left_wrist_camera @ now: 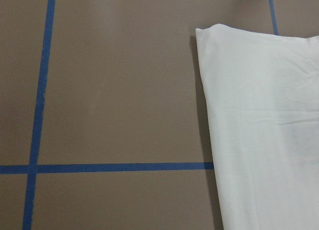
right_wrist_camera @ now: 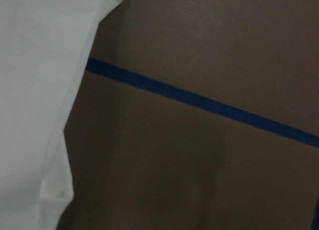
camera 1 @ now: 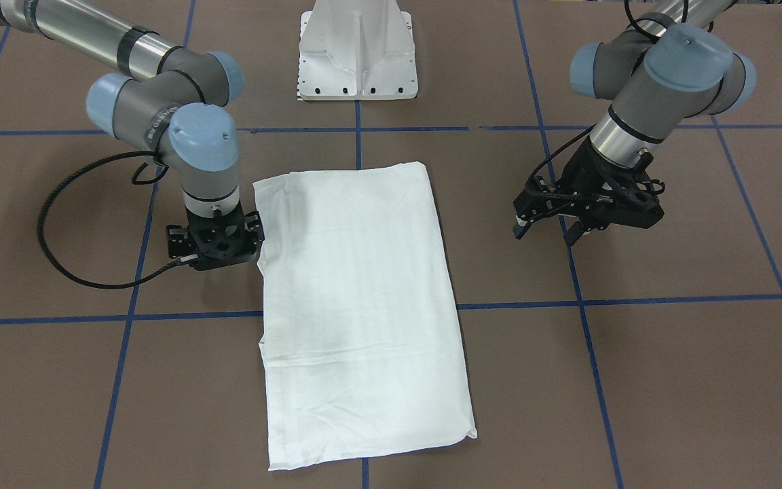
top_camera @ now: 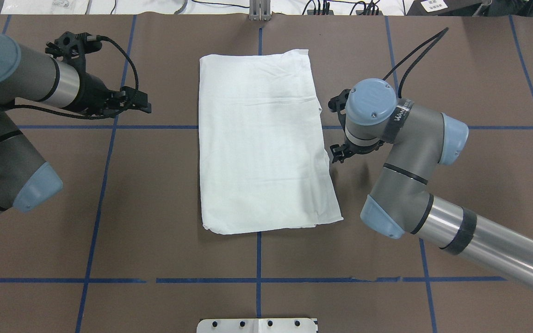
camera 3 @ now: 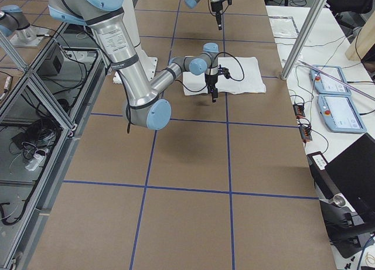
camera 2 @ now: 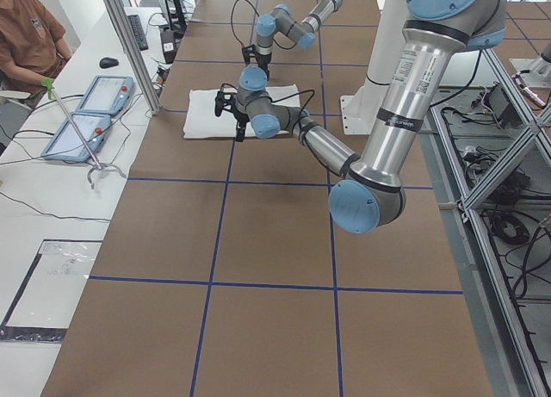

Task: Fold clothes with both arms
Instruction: 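Move the left gripper toward the bundle's side while the right gripper hovers at its edge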

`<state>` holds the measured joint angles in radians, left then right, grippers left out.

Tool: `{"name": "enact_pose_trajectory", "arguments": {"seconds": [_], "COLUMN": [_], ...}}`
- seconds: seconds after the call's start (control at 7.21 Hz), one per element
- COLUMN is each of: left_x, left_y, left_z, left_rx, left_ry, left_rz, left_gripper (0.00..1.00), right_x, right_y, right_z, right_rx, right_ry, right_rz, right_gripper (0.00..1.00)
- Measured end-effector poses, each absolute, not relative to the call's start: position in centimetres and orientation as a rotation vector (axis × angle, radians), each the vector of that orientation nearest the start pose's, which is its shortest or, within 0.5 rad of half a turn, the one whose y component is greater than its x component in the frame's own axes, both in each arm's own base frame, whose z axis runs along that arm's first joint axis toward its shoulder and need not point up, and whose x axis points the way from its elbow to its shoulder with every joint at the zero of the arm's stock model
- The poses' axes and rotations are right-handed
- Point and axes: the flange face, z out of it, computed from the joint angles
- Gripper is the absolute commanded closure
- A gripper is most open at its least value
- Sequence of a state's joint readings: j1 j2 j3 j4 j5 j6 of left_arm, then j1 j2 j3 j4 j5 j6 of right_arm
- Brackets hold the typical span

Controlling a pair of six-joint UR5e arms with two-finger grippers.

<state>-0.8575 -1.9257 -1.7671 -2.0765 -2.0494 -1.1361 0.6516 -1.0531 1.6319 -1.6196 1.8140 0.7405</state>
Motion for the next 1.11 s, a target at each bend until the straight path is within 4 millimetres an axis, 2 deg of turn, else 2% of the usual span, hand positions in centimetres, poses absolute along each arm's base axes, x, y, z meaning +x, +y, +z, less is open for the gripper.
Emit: {"name": "enact_pose_trajectory", "arguments": {"seconds": [0.14, 0.28, 0.55, 0.83, 0.97, 1.11], "left_x": [33.2, 33.3, 33.4, 33.9, 35.1, 37.7], "left_y": [-51.8, -51.8, -52.0, -51.7, -50.8, -48.7], "left_z": [30.9, 30.6, 30.6, 30.6, 30.4, 30.1], "left_rx": [0.280, 0.282, 0.281, 0.271, 0.238, 0.166], "left_ry": [1.088, 1.091, 1.090, 1.093, 1.105, 1.123], "left_rz": [-0.124, -0.123, -0.123, -0.125, -0.136, -0.162], "left_gripper": [0.00, 0.00, 0.00, 0.00, 0.00, 0.00], "right_x": [-45.6, -45.1, -45.1, -45.1, -44.4, -43.4], "right_y": [-49.8, -50.2, -51.1, -50.9, -50.2, -49.1], "right_z": [35.1, 34.0, 30.2, 27.4, 26.6, 26.2], "right_rx": [0.181, 0.191, 0.223, 0.226, 0.213, 0.191], "right_ry": [-0.562, -0.584, -0.637, -0.697, -0.732, -0.769], "right_rz": [-0.226, -0.216, -0.208, -0.216, -0.213, -0.202], "right_gripper": [0.00, 0.00, 0.00, 0.00, 0.00, 0.00]}}
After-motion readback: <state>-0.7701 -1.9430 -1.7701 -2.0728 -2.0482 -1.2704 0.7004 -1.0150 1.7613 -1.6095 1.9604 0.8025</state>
